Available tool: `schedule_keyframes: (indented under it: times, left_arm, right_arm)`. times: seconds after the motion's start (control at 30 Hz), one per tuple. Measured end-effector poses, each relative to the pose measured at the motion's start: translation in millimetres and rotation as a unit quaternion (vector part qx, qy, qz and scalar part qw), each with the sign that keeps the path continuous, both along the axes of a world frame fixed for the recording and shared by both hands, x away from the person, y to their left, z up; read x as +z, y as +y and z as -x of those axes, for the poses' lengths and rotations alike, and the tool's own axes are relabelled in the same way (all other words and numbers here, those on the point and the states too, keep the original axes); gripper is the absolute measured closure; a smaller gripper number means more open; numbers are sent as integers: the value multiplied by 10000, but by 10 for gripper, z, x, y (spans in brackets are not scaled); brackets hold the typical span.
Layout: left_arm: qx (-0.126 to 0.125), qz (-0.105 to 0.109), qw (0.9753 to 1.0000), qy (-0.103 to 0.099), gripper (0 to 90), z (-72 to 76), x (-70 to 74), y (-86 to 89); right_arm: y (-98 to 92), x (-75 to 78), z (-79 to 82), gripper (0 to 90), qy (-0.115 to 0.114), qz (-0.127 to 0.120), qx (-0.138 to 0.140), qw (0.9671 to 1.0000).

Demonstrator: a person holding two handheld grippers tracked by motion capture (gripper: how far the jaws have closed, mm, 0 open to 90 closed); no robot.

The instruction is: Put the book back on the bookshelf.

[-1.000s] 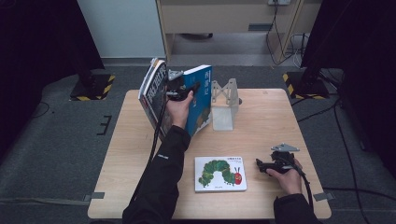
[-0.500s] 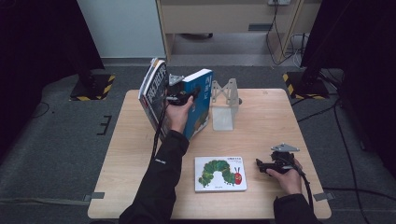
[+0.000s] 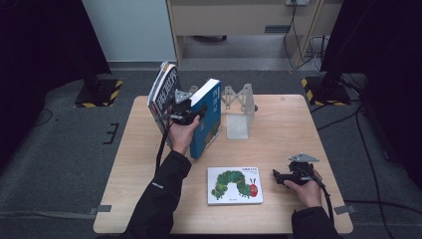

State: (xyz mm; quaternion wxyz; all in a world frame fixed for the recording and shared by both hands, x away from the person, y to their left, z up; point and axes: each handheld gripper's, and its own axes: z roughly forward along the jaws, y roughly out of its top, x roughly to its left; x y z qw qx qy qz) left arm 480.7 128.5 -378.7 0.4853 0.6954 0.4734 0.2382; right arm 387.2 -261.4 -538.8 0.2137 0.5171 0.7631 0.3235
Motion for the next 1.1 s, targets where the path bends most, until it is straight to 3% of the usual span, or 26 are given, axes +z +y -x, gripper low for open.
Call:
schedule_keyframes:
  times: [0.27, 0.5, 0.83, 1.1]
  left_arm:
    - [12, -59, 10000, -56, 586, 213, -82, 80]
    - [-66, -89, 9999, -105, 574, 316, -92, 28]
    - [126, -181, 9993, -310, 586, 358, -117, -36]
    - [222, -83, 9988, -423, 586, 338, -149, -77]
  right_arm:
    - [0, 0, 0, 64, 0, -1, 1, 10000]
    - [0, 0, 0, 64, -1, 2, -1, 10000]
    - [1, 0, 1, 64, -1, 3, -2, 10000]
    - [1, -1, 0, 64, -11, 14, 3, 10000]
